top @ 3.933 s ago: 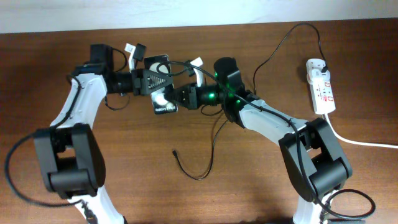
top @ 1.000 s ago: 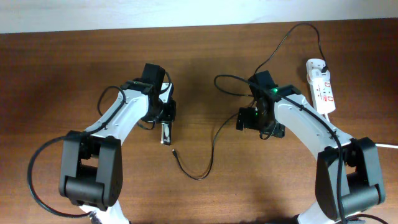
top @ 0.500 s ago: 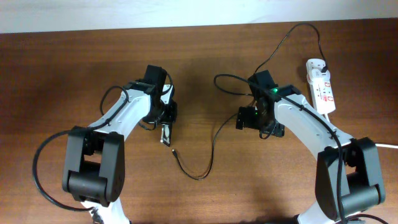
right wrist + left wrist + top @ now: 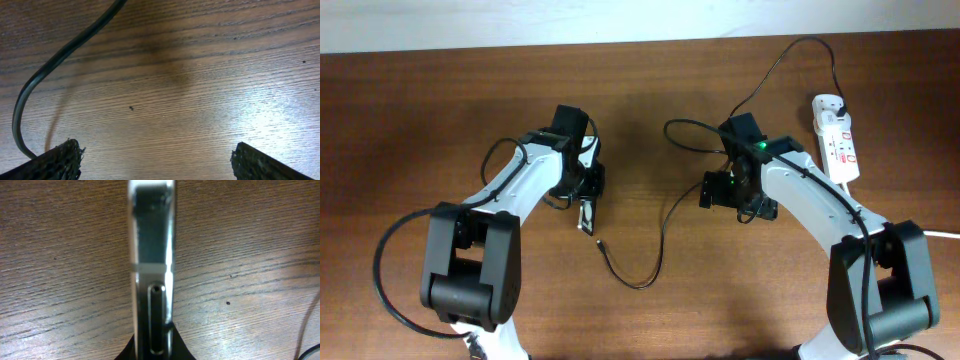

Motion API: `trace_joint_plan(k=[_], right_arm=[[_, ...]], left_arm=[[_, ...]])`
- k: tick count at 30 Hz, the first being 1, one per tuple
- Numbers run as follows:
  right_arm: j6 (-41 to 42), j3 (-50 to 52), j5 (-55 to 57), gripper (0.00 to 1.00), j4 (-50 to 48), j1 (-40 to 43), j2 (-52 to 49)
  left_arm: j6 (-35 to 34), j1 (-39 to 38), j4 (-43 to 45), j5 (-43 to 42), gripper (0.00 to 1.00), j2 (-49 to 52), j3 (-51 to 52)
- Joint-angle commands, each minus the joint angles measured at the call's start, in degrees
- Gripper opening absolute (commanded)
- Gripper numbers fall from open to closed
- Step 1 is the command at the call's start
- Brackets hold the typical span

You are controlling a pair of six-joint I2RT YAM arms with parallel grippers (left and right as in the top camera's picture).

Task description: Plug charger to phone and switch on socket

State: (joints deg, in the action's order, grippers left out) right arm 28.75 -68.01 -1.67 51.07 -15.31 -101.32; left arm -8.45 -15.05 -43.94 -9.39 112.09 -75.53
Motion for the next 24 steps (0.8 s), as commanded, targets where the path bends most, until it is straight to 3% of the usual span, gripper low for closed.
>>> trace_joint_plan(k=[1, 14, 16, 24], right_arm=[[0.7, 0.4, 0.9, 0.99, -0.4, 0.0, 0.3], [0.7, 0.4, -1.0, 0.99, -4.1, 0.0, 0.3], [0.7, 0.4, -1.1, 0.99, -4.1, 0.0, 0.3], [0.7, 0.4, -1.0, 0.99, -4.2, 0.0, 0.3]], left_arm=[[0.3, -0.3, 0.0, 0.4, 0.04, 0.6, 0.2], [0.3, -0.3, -0.4, 0.3, 0.00, 0.6, 0.2], [0.3, -0.3, -0.4, 0.3, 0.05, 0.6, 0.2], [0.3, -0.3, -0.6, 0.3, 0.09, 0.6, 0.2]])
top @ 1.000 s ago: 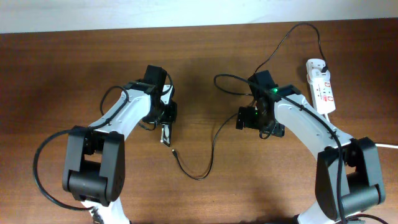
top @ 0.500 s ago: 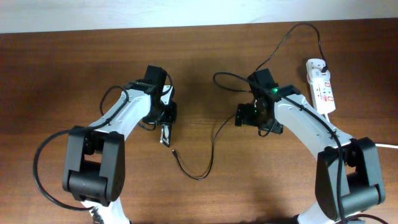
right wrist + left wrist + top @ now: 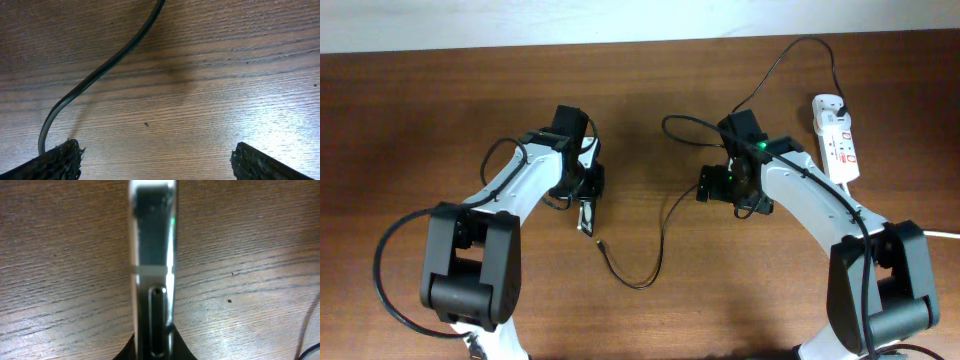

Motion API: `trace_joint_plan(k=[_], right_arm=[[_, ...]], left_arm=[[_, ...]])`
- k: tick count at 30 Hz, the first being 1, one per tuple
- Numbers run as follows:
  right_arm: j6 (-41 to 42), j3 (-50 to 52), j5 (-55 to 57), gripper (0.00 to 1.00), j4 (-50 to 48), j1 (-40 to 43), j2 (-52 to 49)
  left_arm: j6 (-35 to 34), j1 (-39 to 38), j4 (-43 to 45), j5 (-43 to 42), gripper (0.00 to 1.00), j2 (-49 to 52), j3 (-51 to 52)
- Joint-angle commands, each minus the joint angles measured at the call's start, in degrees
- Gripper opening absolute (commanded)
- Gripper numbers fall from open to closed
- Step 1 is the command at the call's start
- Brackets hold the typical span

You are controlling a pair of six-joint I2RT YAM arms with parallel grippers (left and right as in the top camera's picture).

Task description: Plug charger to phone and switch on socket

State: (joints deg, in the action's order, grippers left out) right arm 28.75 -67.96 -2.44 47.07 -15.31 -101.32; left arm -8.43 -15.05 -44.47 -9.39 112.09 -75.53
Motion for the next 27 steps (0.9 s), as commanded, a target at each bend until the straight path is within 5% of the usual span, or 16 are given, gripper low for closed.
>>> trace_joint_plan(k=[1, 27], right_arm=[[0.7, 0.3, -0.3, 0.99, -0.2, 0.0, 0.3], [0.7, 0.3, 0.1, 0.99, 0.2, 0.0, 0.2]], left_arm=[[0.3, -0.3, -0.1, 0.3, 0.10, 0.6, 0.2], [0.3, -1.9, -0.1, 2.2, 0.16, 0.6, 0.2]])
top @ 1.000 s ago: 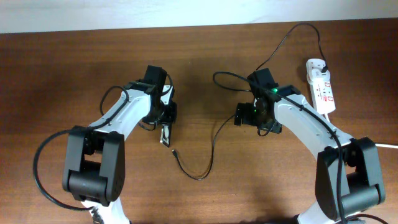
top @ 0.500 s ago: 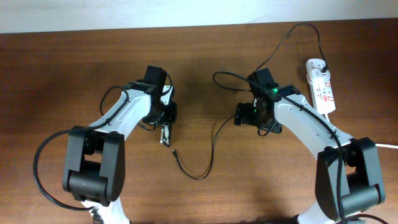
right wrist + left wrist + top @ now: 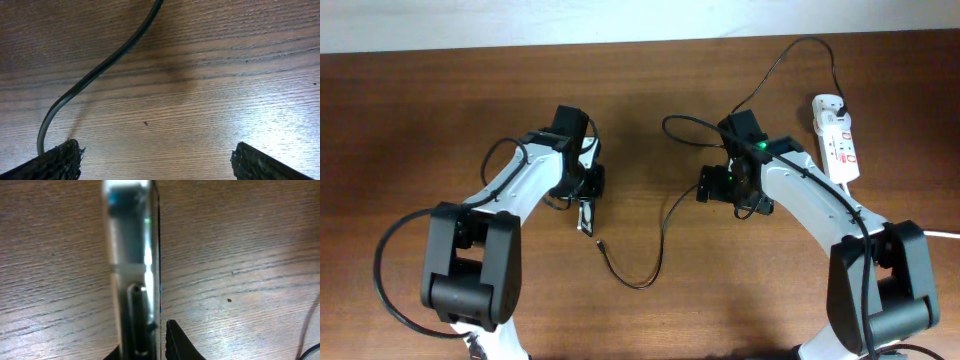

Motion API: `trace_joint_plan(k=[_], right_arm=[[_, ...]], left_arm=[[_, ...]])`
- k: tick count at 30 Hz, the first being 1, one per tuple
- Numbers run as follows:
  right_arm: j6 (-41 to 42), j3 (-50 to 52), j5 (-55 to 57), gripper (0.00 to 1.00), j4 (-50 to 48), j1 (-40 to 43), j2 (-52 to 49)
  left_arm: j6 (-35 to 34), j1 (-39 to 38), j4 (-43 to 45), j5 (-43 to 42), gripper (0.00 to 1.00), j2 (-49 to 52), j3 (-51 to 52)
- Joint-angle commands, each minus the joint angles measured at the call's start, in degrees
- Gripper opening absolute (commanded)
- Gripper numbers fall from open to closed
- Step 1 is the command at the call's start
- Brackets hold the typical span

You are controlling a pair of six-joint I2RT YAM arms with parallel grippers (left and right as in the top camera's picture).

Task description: Plug charger to phone and switch on socket

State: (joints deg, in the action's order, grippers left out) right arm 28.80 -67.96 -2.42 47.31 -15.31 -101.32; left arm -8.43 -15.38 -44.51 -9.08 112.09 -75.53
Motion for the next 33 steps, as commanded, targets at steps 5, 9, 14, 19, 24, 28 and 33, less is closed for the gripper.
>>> trace_joint_plan(k=[5, 9, 14, 19, 24, 28, 33], right_arm=[[0.6, 0.3, 0.1, 0.99, 0.0, 0.0, 0.2], [0.6, 0.3, 0.1, 0.99, 0.0, 0.0, 0.2], [0.6, 0.3, 0.1, 0.99, 0.0, 0.0, 0.2], [0.6, 0.3, 0.1, 0.99, 0.0, 0.0, 0.2], [0.6, 0.3, 0.1, 0.99, -0.2, 0.0, 0.2], [0.6, 0.3, 0.1, 0.99, -0.2, 0.0, 0.2], [0.6, 0.3, 0.1, 0.99, -0.2, 0.0, 0.2]], left_arm=[[-1.2, -3.7, -0.1, 6.6, 0.15, 0.6, 0.2], [-1.2, -3.7, -0.1, 6.6, 0.10, 0.6, 0.2], [-1.2, -3.9, -0.5, 6.6, 0.13, 0.6, 0.2], [-1.2, -5.3, -0.5, 7.5, 0.15, 0.6, 0.2], [-1.2, -5.3, -0.5, 7.6, 0.16, 0.6, 0.4], [-1.2, -5.3, -0.5, 7.6, 0.15, 0.8, 0.5], [-1.4, -5.3, -0.5, 7.6, 0.14, 0.9, 0.5]])
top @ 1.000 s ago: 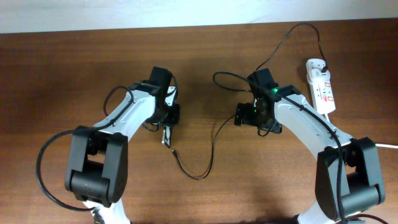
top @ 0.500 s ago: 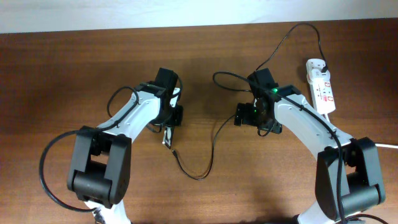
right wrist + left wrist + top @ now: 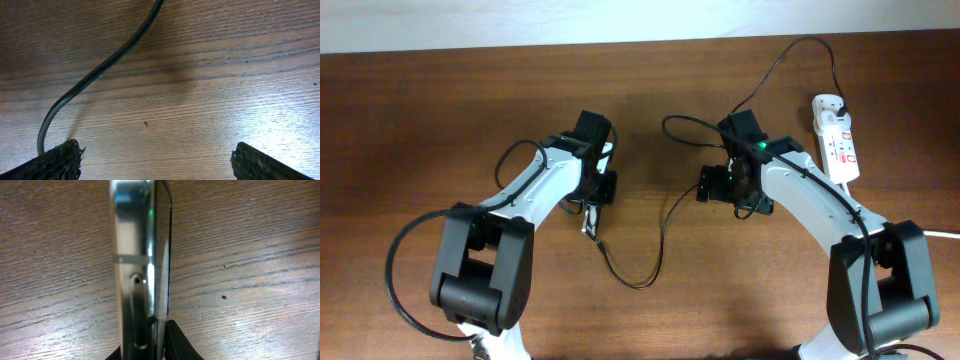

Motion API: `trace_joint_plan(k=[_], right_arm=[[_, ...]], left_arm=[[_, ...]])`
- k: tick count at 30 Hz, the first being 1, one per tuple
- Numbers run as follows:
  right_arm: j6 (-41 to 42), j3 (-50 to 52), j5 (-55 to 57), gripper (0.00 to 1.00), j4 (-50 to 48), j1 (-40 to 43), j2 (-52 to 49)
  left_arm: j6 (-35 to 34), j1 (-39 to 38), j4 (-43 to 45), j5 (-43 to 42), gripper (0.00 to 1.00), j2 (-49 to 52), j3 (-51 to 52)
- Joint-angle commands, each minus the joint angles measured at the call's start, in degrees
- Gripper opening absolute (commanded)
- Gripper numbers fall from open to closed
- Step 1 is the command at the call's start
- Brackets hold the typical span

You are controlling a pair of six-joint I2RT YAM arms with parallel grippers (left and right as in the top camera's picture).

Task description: Plug charger to phone and switch on socket

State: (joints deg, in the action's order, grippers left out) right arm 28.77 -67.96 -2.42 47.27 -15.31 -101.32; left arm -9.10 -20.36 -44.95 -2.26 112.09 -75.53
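Note:
My left gripper [image 3: 592,203] is shut on the phone [image 3: 141,265], which stands on its edge, its silvery side with a slot facing the left wrist camera. In the overhead view the phone [image 3: 590,219] pokes out below the gripper. The black charger cable [image 3: 665,215] runs from the white socket strip [image 3: 836,136] past my right arm. Its free plug end [image 3: 600,243] lies on the table just below the phone. My right gripper [image 3: 155,160] is open above bare wood, with the cable [image 3: 95,75] to its left.
The brown wooden table [image 3: 420,130] bears only the arms, cable and socket strip. A white cable [image 3: 945,235] shows at the right edge. The strip lies at the far right, beyond my right arm.
My left arm has shifted right with the phone, bringing it closer to the cable's plug end. The phone stays on edge in the jaws. The right arm has not moved.
My left gripper held the phone on edge left of the centre throughout. My right gripper stood open over the cable and moved slightly left after the oldest moment. The phone then turned a little in the jaws, and now sits further right, near the plug.

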Motion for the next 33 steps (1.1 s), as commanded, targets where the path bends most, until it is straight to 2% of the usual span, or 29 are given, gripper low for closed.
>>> trace_joint_plan(k=[1, 3, 5, 8, 12, 13, 15, 16, 18, 19, 21, 26, 30, 33], right_arm=[[0.6, 0.3, 0.1, 0.99, -0.2, 0.0, 0.2], [0.6, 0.3, 0.1, 0.99, -0.2, 0.0, 0.2], [0.6, 0.3, 0.1, 0.99, -0.2, 0.0, 0.2], [0.6, 0.3, 0.1, 0.99, -0.2, 0.0, 0.2], [-2.1, 0.2, -1.5, 0.99, -0.4, 0.0, 0.2], [-4.3, 0.2, -3.8, 0.95, -0.2, 0.0, 0.2], [-10.9, 0.2, -11.3, 0.76, -0.6, -0.6, 0.4], [-13.6, 0.2, -13.4, 0.73, -0.8, -1.4, 0.5], [-14.3, 0.2, -13.9, 0.72, -0.6, -4.2, 1.2], [-14.4, 0.2, -13.9, 0.72, -0.7, -5.9, 1.4], [-14.4, 0.2, -13.9, 0.71, -1.4, -9.9, 1.4], [-12.8, 0.2, -13.7, 0.72, -3.4, -18.0, 1.4], [-12.2, 0.2, -13.5, 0.72, -6.5, -21.0, 1.2], [-11.8, 0.3, -13.5, 0.73, -7.0, -22.1, 1.2]], left_arm=[[-0.7, -0.3, -0.1, 0.8, 0.14, 0.9, 0.5], [-0.7, -0.9, -0.1, 1.1, 0.14, 0.9, 0.5], [-3.3, -1.7, -0.4, 5.2, 0.09, 0.9, 0.6], [-3.3, -2.0, -0.2, 5.3, 0.00, 0.9, 0.6], [-3.3, -1.7, -1.0, 4.8, 0.00, 0.6, -0.5], [-3.3, -1.1, -2.6, 3.3, 0.00, -0.2, -1.8], [-3.2, 2.4, -3.4, -4.2, 0.00, -3.8, -3.0], [-3.2, 4.5, -2.8, -8.7, 0.00, -5.5, -3.0], [-2.9, 10.2, -1.1, -21.4, 0.00, -7.5, -3.0], [-2.3, 11.8, -0.7, -23.6, 0.00, -7.5, -3.0], [-1.5, 15.2, -0.5, -23.9, 0.00, -7.2, -3.0], [-0.2, 17.4, 1.9, -24.8, 0.00, -7.2, -0.6], [2.3, 17.4, 9.1, -35.2, 0.00, -7.2, 4.0], [3.8, 18.0, 9.4, -37.3, 0.00, -7.2, 4.3]])
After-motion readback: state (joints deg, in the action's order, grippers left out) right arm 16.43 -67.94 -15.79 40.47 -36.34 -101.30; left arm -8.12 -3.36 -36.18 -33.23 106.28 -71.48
